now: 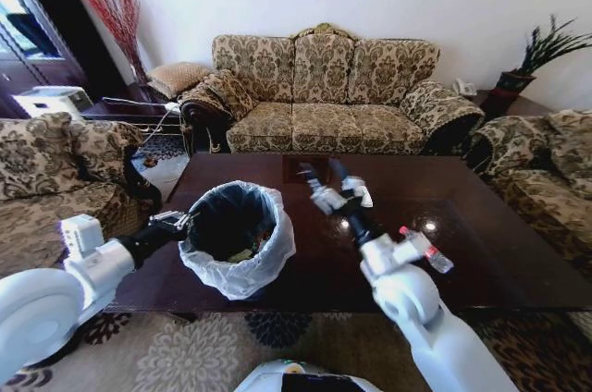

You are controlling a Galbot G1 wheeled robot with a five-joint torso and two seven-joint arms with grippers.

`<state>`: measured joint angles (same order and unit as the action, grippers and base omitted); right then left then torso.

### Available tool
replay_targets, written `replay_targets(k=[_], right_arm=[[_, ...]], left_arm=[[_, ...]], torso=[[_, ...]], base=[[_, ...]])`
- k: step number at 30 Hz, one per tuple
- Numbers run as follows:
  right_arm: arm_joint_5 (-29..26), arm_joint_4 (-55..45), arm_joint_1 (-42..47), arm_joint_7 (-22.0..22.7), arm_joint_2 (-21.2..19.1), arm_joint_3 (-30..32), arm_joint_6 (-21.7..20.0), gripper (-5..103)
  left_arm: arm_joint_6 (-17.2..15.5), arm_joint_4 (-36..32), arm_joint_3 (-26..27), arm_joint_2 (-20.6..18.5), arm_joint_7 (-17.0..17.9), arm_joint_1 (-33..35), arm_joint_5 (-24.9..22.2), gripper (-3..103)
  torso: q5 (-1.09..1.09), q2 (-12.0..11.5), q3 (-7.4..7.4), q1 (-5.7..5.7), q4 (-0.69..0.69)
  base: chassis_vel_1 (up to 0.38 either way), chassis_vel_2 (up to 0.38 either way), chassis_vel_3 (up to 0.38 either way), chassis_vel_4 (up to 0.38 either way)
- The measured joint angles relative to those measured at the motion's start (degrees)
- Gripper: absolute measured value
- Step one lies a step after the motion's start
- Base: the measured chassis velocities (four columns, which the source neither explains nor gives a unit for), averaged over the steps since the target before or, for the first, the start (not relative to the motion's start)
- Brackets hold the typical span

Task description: Move to the front of the table and place the trash on the table into the trash bin.

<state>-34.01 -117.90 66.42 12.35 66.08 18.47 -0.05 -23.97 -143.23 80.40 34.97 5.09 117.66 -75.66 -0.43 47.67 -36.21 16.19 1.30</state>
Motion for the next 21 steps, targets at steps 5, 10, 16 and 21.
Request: replay_targets(k=[5,10,16,21], right_arm=[[-3.3,10.5,-1.4,-1.1,0.4,2.5,-0.6,99],[-4.5,18.3,-3.6,-1.6,1.1,2.2,-0.4,100],[-1.8,25.8,-7.8,-1.8,2.9,1.3,-0.5,100],[2.8,33.1,-12.8,-1.4,5.0,0.3,0.0,100]], left_arm=[[0.1,-0.1,0.0,0.9,-0.2,0.0,0.1,1],[0.1,-0.1,0.0,2.4,-0.7,0.7,1.1,1],[0.1,-0.1,-0.1,3.6,-0.9,1.1,1.6,1],[0.1,-0.1,-0.3,4.7,-1.1,1.5,2.0,1]], torso=[[-0.01,0.0,0.01,-0.01,-0.01],[-0.01,0.0,0.00,-0.01,0.02],[-0.02,0.0,0.01,-0.01,0.01],[-0.05,0.0,0.01,-0.01,0.00]], base=[[0.000,0.000,0.000,0.000],[0.000,0.000,0.000,0.000],[-0.026,-0.029,0.026,0.027],[-0.108,-0.103,0.128,0.120]])
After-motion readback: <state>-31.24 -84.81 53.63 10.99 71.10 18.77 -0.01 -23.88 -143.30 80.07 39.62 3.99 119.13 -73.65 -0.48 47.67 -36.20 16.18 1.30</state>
